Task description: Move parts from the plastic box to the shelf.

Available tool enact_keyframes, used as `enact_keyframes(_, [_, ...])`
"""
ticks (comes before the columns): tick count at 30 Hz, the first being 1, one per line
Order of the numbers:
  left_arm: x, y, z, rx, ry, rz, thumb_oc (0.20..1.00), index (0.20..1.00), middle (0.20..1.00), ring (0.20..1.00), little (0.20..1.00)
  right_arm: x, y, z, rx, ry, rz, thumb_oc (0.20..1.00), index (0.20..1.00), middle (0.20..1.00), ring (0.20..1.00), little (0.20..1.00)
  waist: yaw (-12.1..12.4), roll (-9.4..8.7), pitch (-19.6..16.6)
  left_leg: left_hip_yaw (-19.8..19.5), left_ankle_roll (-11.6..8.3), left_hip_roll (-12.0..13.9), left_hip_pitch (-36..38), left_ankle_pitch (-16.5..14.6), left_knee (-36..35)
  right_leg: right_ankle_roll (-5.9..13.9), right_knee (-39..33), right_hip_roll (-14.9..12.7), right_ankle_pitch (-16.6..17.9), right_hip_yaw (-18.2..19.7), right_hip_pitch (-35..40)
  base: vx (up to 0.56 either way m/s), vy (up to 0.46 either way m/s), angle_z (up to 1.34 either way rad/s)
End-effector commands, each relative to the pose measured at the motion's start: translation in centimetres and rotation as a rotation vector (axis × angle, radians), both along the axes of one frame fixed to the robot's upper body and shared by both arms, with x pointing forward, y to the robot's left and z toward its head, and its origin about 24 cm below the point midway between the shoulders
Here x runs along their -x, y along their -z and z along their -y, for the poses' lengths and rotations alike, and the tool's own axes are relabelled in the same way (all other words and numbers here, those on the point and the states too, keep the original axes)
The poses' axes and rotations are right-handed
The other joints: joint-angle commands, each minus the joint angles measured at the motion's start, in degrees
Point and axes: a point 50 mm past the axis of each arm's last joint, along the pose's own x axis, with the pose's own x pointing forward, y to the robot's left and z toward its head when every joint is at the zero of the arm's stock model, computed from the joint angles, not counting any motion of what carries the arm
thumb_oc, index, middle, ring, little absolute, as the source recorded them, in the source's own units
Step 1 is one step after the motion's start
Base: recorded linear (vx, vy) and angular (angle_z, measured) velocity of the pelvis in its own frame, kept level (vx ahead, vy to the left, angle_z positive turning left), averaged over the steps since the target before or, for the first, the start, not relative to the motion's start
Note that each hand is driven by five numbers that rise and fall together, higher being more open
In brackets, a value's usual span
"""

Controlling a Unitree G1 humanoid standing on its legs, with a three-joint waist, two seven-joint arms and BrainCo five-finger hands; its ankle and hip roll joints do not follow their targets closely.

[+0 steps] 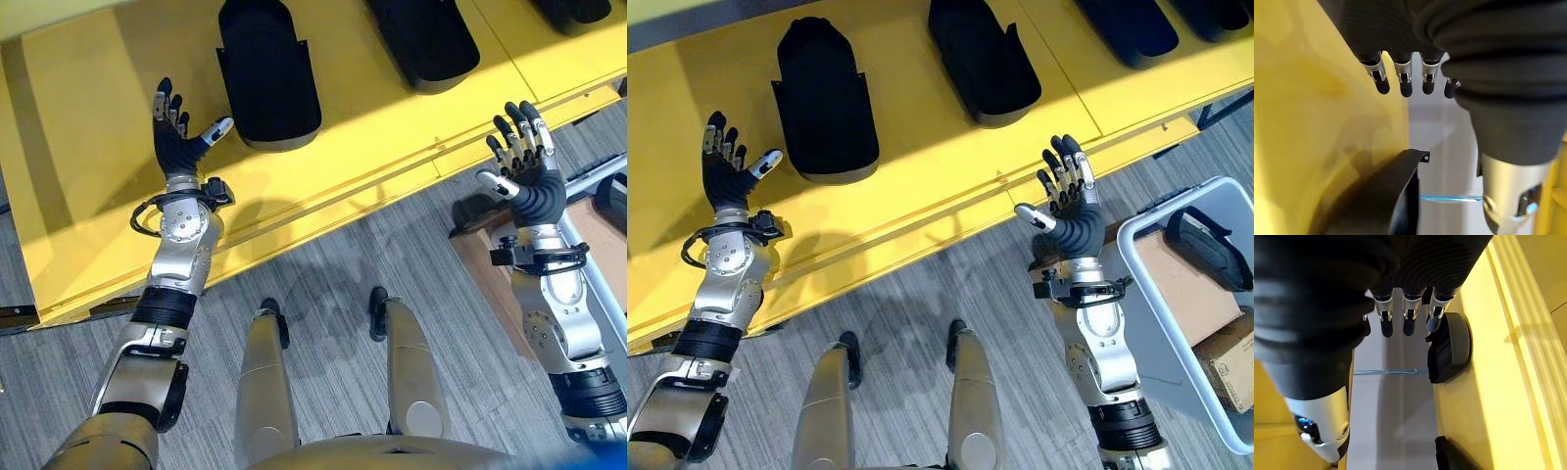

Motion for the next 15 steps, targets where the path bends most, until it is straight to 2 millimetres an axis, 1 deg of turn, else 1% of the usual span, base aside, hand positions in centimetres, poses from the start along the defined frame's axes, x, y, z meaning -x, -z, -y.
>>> enact_keyframes(1, [-0.5,-1.8,0.4,-0.076,-0.009,0.062,1.000,1.000,1.000,1.000,1.000,0.4,-1.9,-0.2,-0.020,-0.020,0.110,1.000,1.000,1.000,1.000,1.000,-0.3,0.59,-1.4,-0.9,1.15,-0.2,0.7,1.5,-2.2,-1.04,-1.3,-0.1,0.9,-1.7,1.8,0.00,0.000,0.00])
enact_keyframes(4, [-0.8,-1.4,0.8,-0.075,0.000,0.037,1.000,1.000,1.000,1.000,1.000,0.5,-1.8,-0.2,-0.017,-0.022,0.109,1.000,1.000,1.000,1.000,1.000,-0.5,0.48,-1.3,-0.9,1.15,-0.2,0.6,1.4,-2.2,-1.08,-1.3,-0.1,1.0,-1.6,1.8,0.00,0.000,0.00])
enact_keyframes(6, [-1.1,-0.6,1.3,-0.057,0.011,0.005,1.000,1.000,1.000,1.000,1.000,0.5,-1.6,-0.3,-0.020,-0.024,0.103,1.000,1.000,1.000,1.000,1.000,-0.7,0.37,-1.2,-0.8,1.15,-0.1,0.6,1.5,-2.1,-1.04,-1.4,0.0,1.2,-1.5,1.7,0.00,0.000,0.00])
enact_keyframes(8, [-1.2,-0.3,1.4,-0.041,0.014,-0.006,1.000,1.000,1.000,1.000,1.000,0.6,-1.6,-0.3,-0.023,-0.024,0.101,1.000,1.000,1.000,1.000,1.000,-0.8,0.32,-1.1,-0.8,1.15,0.0,0.6,1.5,-2.1,-1.05,-1.5,0.0,1.2,-1.5,1.7,0.00,0.000,0.00])
enact_keyframes(12, [-1.3,0.2,1.9,-0.010,0.028,-0.015,1.000,1.000,1.000,1.000,1.000,0.7,-1.4,-0.3,-0.028,-0.022,0.097,1.000,1.000,1.000,1.000,1.000,-0.9,0.23,-1.2,-0.8,1.20,0.0,0.5,1.4,-2.0,-1.11,-1.4,0.2,1.2,-1.4,1.4,0.00,0.000,0.00])
enact_keyframes(13, [-1.2,0.5,2.4,0.012,0.046,-0.013,1.000,1.000,1.000,1.000,1.000,0.8,-1.3,-0.2,-0.036,-0.015,0.093,1.000,1.000,1.000,1.000,1.000,-1.0,0.19,-1.2,-0.8,1.20,0.0,0.4,1.4,-2.1,-1.11,-1.4,0.3,1.2,-1.3,1.3,0.00,0.000,0.00])
enact_keyframes(15, [-1.1,0.7,2.7,0.023,0.054,-0.014,1.000,1.000,1.000,1.000,1.000,0.8,-1.2,-0.1,-0.037,-0.012,0.092,1.000,1.000,1.000,1.000,1.000,-1.1,0.13,-1.2,-0.7,1.17,0.0,0.4,1.4,-2.1,-1.10,-1.4,0.3,1.2,-1.3,1.3,0.00,0.000,0.00])
